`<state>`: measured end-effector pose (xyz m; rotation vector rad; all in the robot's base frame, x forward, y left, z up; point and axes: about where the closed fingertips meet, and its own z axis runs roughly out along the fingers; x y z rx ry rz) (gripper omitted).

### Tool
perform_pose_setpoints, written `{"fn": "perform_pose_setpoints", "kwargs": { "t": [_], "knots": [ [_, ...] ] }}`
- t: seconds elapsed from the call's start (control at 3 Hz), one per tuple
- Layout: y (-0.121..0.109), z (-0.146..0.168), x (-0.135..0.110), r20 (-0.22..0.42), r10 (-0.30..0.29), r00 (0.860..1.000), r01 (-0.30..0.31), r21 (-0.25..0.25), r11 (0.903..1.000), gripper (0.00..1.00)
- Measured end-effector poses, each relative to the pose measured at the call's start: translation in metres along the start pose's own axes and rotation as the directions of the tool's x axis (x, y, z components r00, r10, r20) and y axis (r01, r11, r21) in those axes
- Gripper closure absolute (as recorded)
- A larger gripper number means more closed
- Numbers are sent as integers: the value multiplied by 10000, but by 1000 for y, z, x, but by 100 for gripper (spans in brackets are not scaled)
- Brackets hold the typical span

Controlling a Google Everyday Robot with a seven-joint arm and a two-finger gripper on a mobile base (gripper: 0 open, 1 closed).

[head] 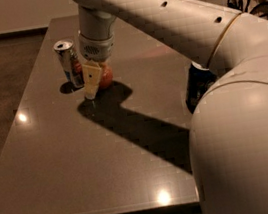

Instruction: Move apple near redbull can

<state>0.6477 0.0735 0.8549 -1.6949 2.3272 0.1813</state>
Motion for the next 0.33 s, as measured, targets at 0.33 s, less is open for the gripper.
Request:
{"fn": "perform_pose_setpoints", "kwargs": {
  "t": [0.33],
  "knots": [
    [0, 0, 0, 0, 0, 10000, 0, -1, 10000, 0]
  ]
}}
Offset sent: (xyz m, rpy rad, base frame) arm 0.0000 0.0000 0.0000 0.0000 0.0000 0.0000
